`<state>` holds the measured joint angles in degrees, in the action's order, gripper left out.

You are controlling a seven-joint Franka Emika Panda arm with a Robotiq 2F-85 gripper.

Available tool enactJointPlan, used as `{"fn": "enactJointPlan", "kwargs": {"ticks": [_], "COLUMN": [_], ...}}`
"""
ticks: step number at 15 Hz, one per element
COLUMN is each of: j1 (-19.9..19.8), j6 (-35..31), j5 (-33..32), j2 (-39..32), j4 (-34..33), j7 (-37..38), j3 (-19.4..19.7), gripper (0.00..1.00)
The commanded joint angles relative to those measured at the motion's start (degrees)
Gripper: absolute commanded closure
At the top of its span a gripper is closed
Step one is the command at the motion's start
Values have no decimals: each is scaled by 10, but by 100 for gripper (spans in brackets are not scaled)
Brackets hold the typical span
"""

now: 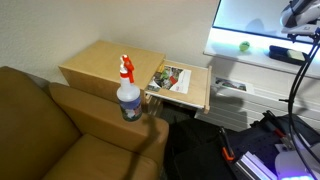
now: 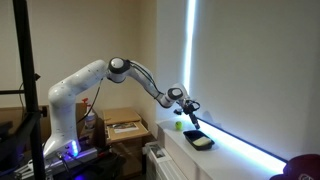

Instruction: Remove the object in the tray and put it on the side table.

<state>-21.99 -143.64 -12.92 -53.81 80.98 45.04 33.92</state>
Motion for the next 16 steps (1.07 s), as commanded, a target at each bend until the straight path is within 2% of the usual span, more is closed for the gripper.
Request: {"fn": "enactJointPlan", "kwargs": {"ticks": [1,5,9,10,13,16], "j1": [-26,-58,-100,-73,-77,-99], "j6": [68,118,198,151,143,124], "j5": [19,32,82,58,57,65], "j2": [-73,-108,-108,-102,-97,-104], "j4": [-107,-177,-232,-184,-182,-191], "j7": [-13,-37,-88,-56,-69,-143], "j3": [2,-19,-73,-45,-50,-79], "gripper": [0,0,0,0,0,0]}}
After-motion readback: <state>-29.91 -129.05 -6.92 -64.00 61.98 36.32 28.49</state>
